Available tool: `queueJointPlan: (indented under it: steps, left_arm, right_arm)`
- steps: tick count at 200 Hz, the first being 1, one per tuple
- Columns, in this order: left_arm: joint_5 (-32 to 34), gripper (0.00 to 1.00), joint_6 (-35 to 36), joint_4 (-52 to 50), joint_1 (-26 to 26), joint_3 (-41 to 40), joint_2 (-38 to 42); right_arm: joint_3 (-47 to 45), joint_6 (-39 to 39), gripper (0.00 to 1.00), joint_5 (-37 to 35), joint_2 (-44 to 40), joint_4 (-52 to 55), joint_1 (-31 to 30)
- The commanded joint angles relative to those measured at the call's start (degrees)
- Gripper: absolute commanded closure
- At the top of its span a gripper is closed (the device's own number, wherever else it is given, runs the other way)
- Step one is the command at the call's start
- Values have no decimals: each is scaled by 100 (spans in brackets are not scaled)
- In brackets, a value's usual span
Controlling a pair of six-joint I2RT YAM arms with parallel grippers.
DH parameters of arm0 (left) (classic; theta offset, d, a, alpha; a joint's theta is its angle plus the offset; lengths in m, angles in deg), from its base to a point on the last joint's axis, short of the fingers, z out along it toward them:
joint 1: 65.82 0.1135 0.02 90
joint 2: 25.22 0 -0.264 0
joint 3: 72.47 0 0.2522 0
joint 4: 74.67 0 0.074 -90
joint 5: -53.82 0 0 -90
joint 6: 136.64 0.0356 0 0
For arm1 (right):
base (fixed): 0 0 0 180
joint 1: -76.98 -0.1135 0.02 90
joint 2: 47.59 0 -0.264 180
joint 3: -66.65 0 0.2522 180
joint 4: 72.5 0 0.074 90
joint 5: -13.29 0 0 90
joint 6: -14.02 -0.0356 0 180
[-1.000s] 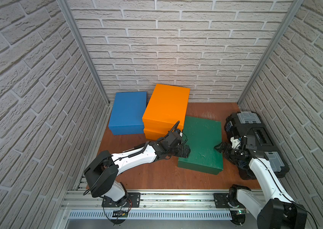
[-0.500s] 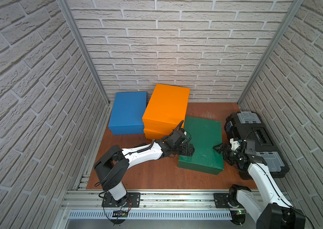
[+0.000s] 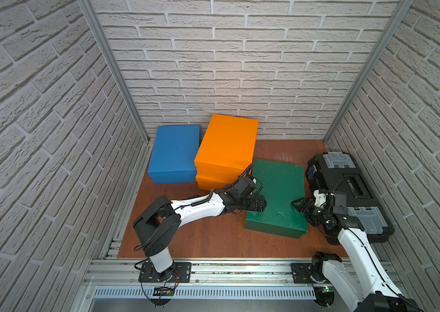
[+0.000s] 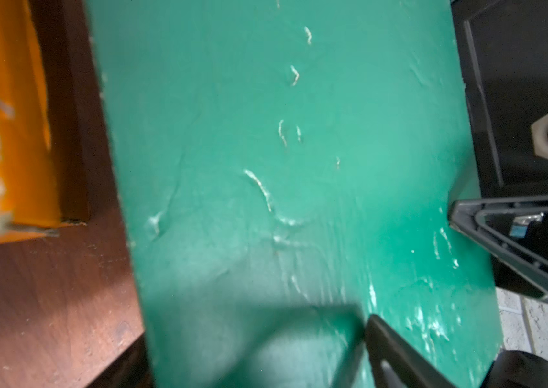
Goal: Stack the shoeboxes
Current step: Pick up the shoebox from the center of the board.
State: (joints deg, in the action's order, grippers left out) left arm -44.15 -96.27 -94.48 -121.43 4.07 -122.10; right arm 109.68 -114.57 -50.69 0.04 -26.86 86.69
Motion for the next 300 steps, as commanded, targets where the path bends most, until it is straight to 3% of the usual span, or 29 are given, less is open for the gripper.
queueJointPlan:
  steps: [1,45,87,118,190,300]
  left_arm:
    - [-460,16,-15,627,-168,319,-134]
    - [-541,17,-71,692,-163,477,-200]
    - [-772,19,-197,675,-180,718,-200]
    - [-829,21,-290,719,-238,773,-108]
    - [-770,23,-304,646,-363,1063,94]
    - [-636,27,253,67,-506,2299,143]
  right_arm:
    - [-40,-272,26,541,10,-202,-331]
    - [-98,-386,35,505,74,-358,-486]
    - [169,-365,54,542,-3,-144,-539]
    - [354,-374,60,559,-146,34,-561]
    - [633,-339,64,538,-435,412,-585]
    - [1632,-159,65,474,-537,1024,-618]
